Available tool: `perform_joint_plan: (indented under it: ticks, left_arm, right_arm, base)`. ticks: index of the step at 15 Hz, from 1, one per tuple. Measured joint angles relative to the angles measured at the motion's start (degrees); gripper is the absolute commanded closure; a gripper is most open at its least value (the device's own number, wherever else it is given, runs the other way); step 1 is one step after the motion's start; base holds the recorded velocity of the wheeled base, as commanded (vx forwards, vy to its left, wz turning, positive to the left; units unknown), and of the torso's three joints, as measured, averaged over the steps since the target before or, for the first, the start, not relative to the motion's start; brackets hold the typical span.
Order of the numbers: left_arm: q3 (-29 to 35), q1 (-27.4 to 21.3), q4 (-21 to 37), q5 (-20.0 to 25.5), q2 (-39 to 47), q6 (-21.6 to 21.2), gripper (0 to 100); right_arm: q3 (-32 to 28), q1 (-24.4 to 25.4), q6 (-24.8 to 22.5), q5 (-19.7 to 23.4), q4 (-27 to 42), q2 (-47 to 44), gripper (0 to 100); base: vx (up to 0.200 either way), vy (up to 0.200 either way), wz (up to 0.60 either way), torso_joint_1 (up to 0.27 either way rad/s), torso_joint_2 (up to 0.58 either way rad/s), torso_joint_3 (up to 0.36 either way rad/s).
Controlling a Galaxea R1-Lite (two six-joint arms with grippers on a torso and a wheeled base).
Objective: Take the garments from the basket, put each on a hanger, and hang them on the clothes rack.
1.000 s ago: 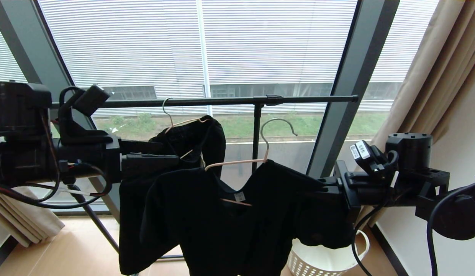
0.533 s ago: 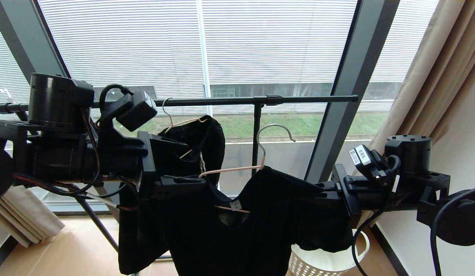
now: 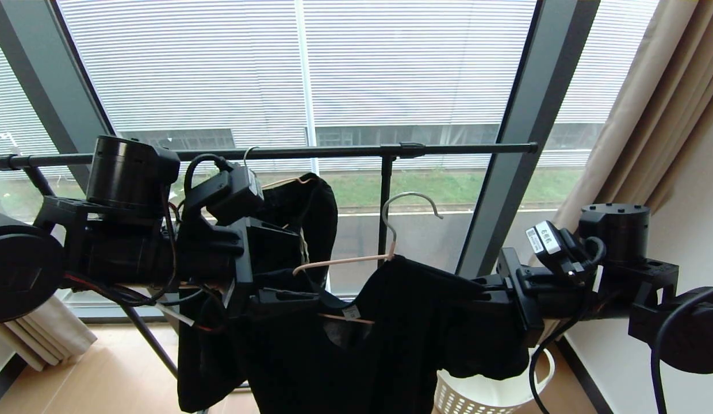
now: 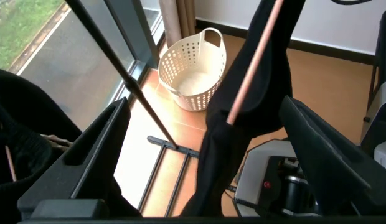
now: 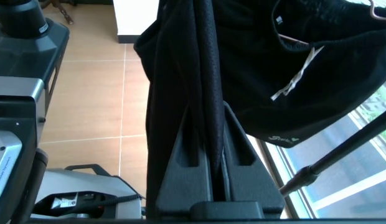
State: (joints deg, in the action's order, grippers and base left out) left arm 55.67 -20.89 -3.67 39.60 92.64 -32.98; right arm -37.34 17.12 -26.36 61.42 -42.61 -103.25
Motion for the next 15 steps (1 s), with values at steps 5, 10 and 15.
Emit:
perform_joint_plan:
  ticks: [5,10,15]
  left_arm:
    - [-0.6,-1.2,-1.9,1.5,2.7,-0.4,0]
    - [-2.3,-1.1,-2.8,1.8,3.3,-0.4,0]
    - [-3.4,-1.1,-4.9,1.8,3.2,0.0,100]
  right_arm:
    - [0.3,0.3,0.0,0.0,0.0,0.3,100]
    - [0.4,0.4,0.0,0.0,0.0,0.7,100]
    - [0.5,0.4,0.0,-0.1,0.0,1.1,100]
  base:
    - [0.000,0.000,0.00,0.000,0.00,0.000]
    - [0.000,0.000,0.00,0.000,0.00,0.000]
    - [0.000,0.000,0.00,0.000,0.00,0.000]
